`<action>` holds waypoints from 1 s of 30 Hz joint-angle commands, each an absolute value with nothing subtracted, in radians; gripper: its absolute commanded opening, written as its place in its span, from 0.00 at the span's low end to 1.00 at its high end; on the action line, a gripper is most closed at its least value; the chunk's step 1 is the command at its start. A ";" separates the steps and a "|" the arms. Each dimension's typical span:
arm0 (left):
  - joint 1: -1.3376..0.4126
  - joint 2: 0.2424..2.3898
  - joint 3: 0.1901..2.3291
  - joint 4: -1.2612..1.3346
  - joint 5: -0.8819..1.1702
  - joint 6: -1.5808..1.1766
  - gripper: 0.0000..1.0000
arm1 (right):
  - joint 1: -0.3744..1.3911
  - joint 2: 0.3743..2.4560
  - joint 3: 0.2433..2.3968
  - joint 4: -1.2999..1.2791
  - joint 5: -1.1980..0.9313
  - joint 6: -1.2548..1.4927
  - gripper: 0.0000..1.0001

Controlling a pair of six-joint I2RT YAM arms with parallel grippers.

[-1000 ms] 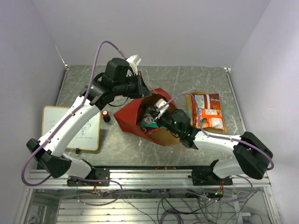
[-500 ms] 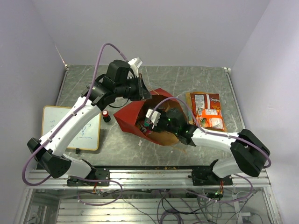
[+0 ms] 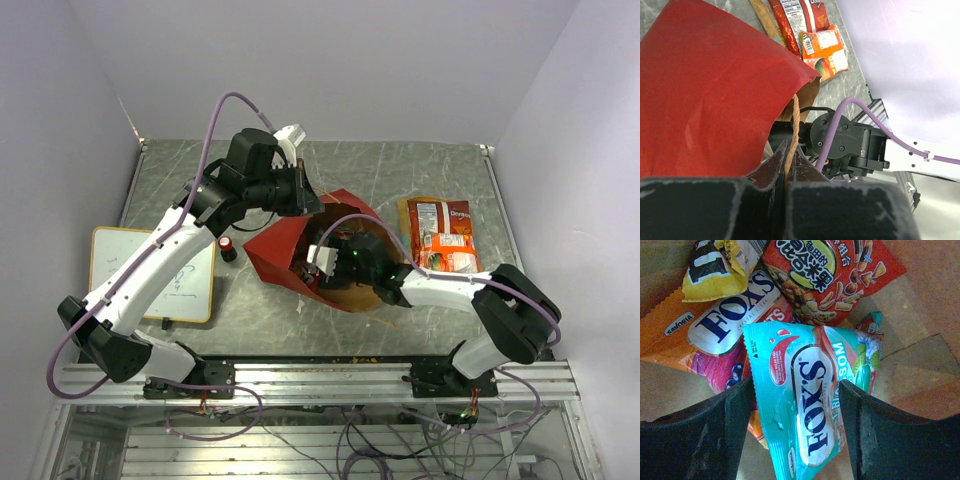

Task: Take the snacks out of the paper bag
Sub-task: Take out the snack from the paper bag.

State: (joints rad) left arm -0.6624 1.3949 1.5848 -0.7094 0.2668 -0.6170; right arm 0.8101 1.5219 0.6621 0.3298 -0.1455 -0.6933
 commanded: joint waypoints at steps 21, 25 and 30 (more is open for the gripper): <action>-0.656 1.422 1.646 -0.740 0.290 -0.603 0.07 | 0.795 1.640 0.668 0.635 -0.014 -0.753 0.60; -0.657 1.427 1.647 -0.740 0.288 -0.606 0.07 | 0.794 1.611 0.654 0.604 -0.148 -0.708 0.66; -0.656 1.426 1.641 -0.723 0.287 -0.609 0.07 | 0.794 1.602 0.636 0.636 -0.225 -0.613 0.74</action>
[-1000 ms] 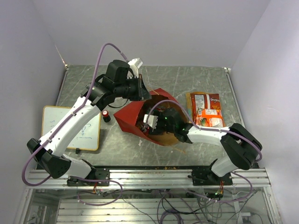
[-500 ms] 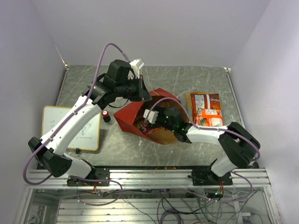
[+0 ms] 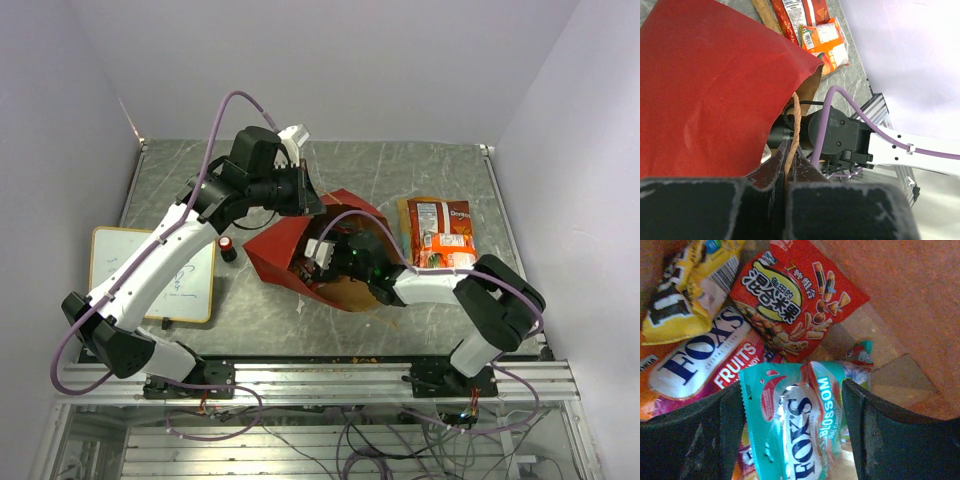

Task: Take the snacks out of the paper bag
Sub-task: Take out the snack from the paper bag.

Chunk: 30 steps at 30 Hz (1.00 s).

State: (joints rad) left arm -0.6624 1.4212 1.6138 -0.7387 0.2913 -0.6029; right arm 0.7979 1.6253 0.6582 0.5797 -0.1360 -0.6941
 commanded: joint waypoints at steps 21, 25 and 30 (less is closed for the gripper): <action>-0.656 1.447 1.658 -0.734 0.293 -0.592 0.07 | 0.796 1.632 0.695 0.616 -0.083 -0.589 0.10; -0.656 1.442 1.644 -0.714 0.287 -0.591 0.07 | 0.796 1.549 0.678 0.563 -0.126 -0.528 0.01; -0.637 1.457 1.644 -0.706 0.285 -0.585 0.07 | 0.795 1.430 0.650 0.484 -0.213 -0.427 0.00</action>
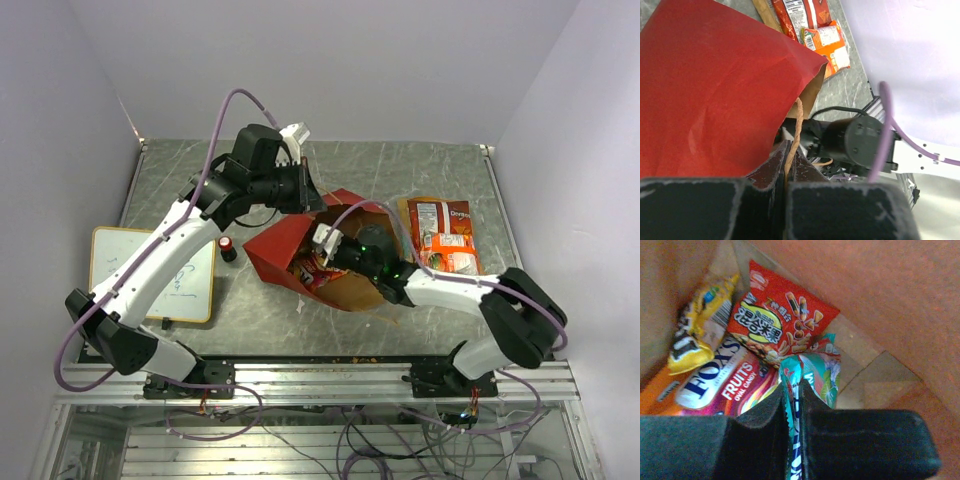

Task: Take the snacks out of the paper bag
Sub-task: Take out the snack from the paper bag.

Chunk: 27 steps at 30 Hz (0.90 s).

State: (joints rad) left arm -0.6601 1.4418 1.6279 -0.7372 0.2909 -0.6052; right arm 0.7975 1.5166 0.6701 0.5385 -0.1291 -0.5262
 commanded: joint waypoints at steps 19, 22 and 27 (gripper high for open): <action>-0.487 1.579 1.677 -0.696 0.381 -0.608 0.07 | 0.796 0.826 0.966 -0.310 -0.181 -0.172 0.00; -0.474 1.587 1.677 -0.702 0.390 -0.618 0.07 | 0.795 0.800 1.106 -0.475 -0.166 -0.300 0.00; -0.467 1.581 1.670 -0.718 0.381 -0.604 0.07 | 0.795 0.784 1.233 -0.565 0.031 -0.501 0.00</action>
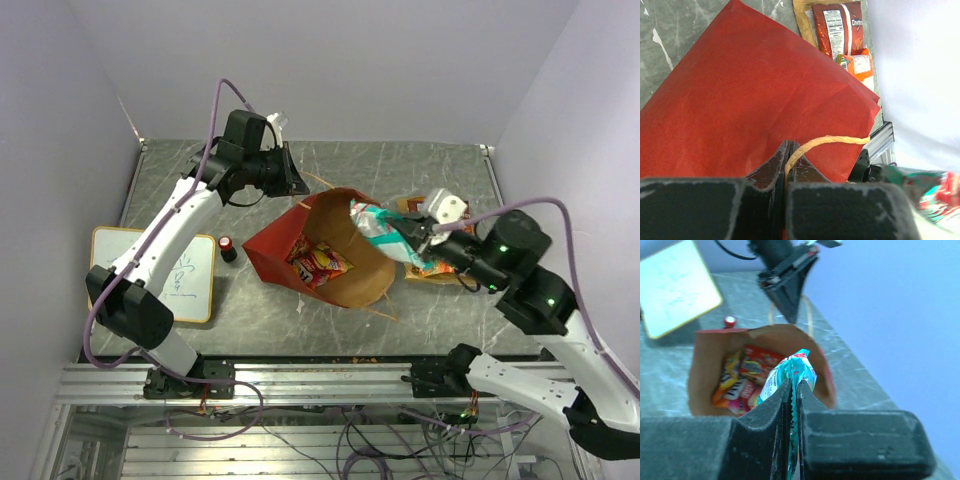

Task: Take the snacks out of the paper bag
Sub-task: Take out the snack from the paper bag, then place the snack at the center of the board.

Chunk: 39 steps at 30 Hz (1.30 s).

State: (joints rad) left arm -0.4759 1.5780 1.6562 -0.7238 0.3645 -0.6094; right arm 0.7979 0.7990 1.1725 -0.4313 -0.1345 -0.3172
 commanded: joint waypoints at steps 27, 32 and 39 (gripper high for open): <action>-0.428 1.522 1.646 -0.733 0.433 -0.584 0.07 | 0.284 1.336 1.214 -0.182 0.783 -0.488 0.00; -0.428 1.513 1.637 -0.726 0.445 -0.583 0.07 | 0.251 1.433 1.186 -0.141 0.803 -0.543 0.00; -0.428 1.502 1.624 -0.729 0.444 -0.577 0.07 | 0.222 1.479 1.124 -0.029 0.801 -0.654 0.00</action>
State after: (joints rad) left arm -0.4355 1.5406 1.6382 -0.7456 0.4221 -0.5934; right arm 0.2459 1.4666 1.1385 -0.1394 0.7750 -0.5831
